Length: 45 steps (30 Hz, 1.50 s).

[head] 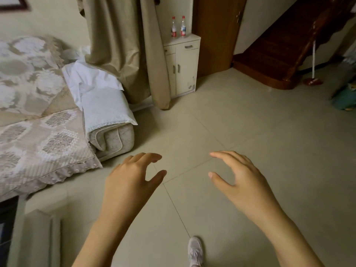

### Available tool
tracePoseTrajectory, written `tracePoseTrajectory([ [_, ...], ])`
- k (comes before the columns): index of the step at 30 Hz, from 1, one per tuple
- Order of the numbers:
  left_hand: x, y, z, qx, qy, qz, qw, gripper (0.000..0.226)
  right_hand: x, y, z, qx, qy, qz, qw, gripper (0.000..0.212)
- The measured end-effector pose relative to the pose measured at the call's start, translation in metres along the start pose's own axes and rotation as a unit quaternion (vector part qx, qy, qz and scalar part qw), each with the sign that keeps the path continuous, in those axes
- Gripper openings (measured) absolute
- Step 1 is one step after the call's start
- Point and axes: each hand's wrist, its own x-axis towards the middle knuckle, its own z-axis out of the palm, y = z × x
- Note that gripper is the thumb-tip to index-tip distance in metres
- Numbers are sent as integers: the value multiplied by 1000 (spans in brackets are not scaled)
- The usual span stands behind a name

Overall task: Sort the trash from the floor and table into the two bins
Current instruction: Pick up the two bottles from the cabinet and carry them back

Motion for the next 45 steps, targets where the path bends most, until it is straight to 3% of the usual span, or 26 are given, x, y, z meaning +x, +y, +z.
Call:
tracePoseTrajectory([
  [6,93,17,28,27,3,-16,1000,30,105,49,-9,-15,-30,-39,999,40],
  [17,255,19,84,28,-14,-46,998,30,256,126,-2,-4,-35,-23,999,40],
  [23,386,26,130,12,-5,-16,1000,30,360,167,-1,-34,-28,-19,999,45],
  [31,534,51,179,10,-47,32,998,32,484,226,-11,-29,5,-2,1000,44],
  [37,637,84,228,14,-70,61,996,32,577,298,-18,-25,-6,24,999,45],
  [45,782,144,297,11,-62,17,998,33,737,406,-51,-31,-46,-5,998,45],
])
